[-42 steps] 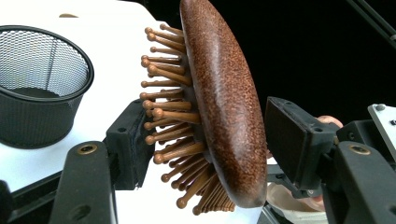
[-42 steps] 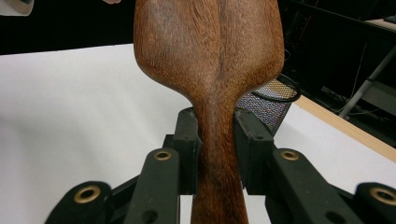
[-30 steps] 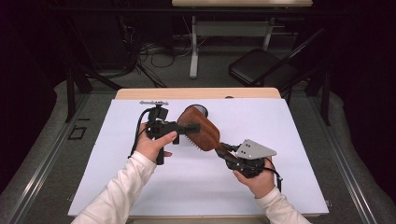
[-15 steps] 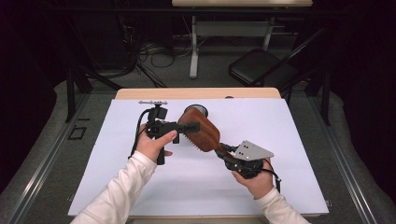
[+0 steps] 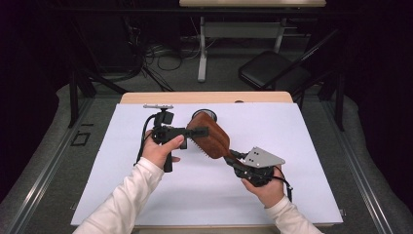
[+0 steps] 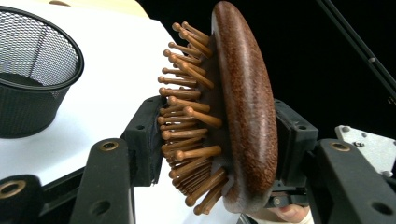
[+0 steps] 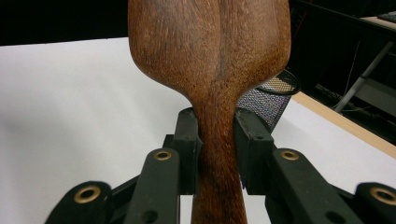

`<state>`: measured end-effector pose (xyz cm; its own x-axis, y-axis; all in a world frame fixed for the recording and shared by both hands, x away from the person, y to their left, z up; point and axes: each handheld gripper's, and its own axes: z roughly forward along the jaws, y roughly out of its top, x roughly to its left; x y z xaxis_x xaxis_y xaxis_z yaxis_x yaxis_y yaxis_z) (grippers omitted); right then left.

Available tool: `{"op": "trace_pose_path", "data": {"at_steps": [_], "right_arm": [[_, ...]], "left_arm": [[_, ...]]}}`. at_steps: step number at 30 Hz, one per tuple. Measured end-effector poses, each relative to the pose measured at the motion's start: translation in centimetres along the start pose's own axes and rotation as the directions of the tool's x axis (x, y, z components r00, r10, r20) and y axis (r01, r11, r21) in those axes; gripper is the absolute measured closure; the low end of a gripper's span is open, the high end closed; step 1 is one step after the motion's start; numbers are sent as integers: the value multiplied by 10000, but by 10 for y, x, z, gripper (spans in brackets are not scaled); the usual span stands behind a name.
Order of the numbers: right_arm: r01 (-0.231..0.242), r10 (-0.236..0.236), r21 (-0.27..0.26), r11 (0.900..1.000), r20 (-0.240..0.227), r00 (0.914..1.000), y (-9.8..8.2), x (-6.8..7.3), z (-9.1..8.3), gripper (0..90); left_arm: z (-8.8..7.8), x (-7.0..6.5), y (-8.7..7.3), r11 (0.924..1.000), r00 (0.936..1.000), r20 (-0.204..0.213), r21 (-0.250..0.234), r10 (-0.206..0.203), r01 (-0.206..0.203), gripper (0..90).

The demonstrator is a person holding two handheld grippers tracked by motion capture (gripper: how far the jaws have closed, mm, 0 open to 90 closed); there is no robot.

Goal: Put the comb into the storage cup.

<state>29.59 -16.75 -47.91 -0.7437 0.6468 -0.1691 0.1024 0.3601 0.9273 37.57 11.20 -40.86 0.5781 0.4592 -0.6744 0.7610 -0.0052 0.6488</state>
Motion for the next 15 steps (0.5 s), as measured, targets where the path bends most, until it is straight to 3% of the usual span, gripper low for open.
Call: {"op": "trace_pose_path", "data": {"at_steps": [9, 15], "right_arm": [[-13, 13, 57, 10000, -31, 10000, -2, 1, 2, 724], [-28, 29, 67, 10000, -30, 10000, -3, 1, 3, 723]], "left_arm": [[-1, 0, 0, 10000, 10000, 56, 66, 46, -46, 463], [-1, -1, 0, 9998, 9997, 166, 65, -169, 168, 474]]}}
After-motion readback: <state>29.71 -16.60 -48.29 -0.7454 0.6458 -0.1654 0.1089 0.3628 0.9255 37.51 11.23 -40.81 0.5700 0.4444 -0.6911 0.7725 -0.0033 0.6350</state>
